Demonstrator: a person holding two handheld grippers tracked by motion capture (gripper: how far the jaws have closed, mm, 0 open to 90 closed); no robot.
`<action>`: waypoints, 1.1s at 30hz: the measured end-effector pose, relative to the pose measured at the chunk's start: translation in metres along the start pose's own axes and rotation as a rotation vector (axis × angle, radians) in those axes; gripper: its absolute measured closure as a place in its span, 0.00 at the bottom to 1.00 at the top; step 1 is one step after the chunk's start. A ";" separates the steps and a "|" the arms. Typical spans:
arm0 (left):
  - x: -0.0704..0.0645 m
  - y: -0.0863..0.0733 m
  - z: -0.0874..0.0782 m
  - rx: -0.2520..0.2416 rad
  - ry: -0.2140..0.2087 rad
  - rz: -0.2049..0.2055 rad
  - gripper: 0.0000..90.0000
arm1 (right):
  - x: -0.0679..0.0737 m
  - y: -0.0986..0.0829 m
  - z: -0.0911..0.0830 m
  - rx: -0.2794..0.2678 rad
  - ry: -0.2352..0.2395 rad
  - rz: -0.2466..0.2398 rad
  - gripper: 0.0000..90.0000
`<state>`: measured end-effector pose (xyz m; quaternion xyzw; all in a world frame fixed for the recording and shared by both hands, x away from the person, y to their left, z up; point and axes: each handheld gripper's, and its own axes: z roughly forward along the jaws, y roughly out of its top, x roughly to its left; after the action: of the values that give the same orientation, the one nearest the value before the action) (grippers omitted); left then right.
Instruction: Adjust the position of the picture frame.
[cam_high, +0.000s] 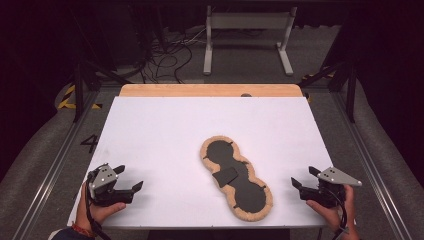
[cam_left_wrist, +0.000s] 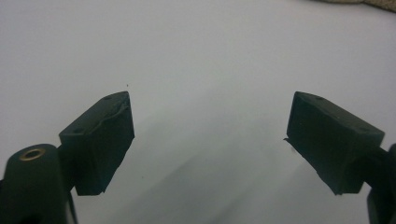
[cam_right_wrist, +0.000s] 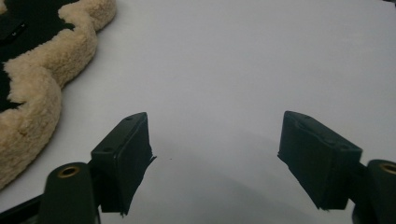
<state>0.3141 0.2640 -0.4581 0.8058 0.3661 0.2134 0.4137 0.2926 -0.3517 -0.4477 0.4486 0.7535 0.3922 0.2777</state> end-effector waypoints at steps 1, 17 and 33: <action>-0.001 0.000 0.000 -0.006 -0.008 -0.005 0.21 | 0.001 0.000 0.000 0.004 0.001 -0.005 0.32; -0.013 0.004 0.005 0.016 -0.098 0.084 0.54 | 0.023 0.007 0.014 0.102 0.102 -0.078 0.69; -0.059 0.033 0.045 0.117 -0.265 0.225 1.00 | 0.040 0.048 0.072 0.133 0.211 -0.094 1.00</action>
<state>0.3189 0.1827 -0.4586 0.8854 0.2277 0.1288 0.3842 0.3526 -0.2774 -0.4492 0.3865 0.8230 0.3730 0.1845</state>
